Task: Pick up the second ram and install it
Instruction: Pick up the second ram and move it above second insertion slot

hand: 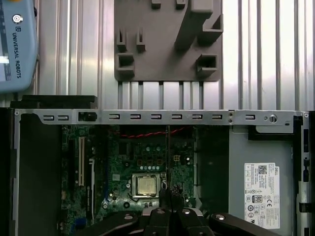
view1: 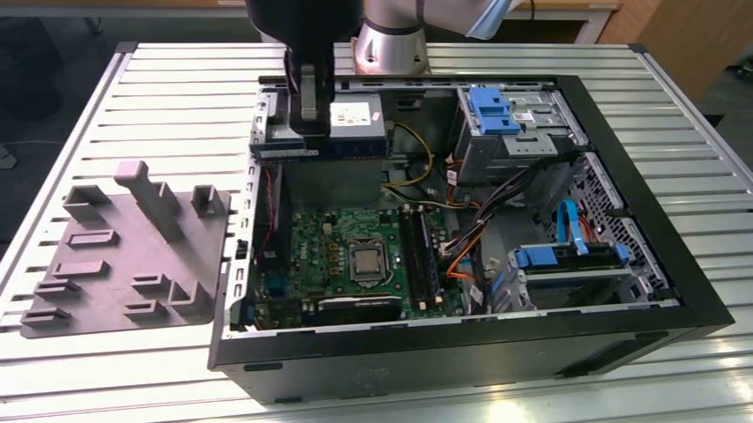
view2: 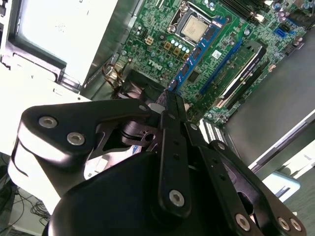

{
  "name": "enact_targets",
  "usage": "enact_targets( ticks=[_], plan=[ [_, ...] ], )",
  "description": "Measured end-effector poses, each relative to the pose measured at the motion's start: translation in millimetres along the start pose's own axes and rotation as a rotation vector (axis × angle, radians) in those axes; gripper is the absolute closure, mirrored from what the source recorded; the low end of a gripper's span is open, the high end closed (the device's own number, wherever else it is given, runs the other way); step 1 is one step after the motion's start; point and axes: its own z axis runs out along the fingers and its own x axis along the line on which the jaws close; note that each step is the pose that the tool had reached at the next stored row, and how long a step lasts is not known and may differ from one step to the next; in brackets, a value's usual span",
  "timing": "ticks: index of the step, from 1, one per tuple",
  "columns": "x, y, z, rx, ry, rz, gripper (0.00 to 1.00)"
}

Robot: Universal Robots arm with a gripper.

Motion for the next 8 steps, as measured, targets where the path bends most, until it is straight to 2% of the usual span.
enact_targets(
  ticks=[8],
  plan=[
    [-0.3,-11.7,5.1,-0.0013,0.0045,0.001,0.89]
  ],
)
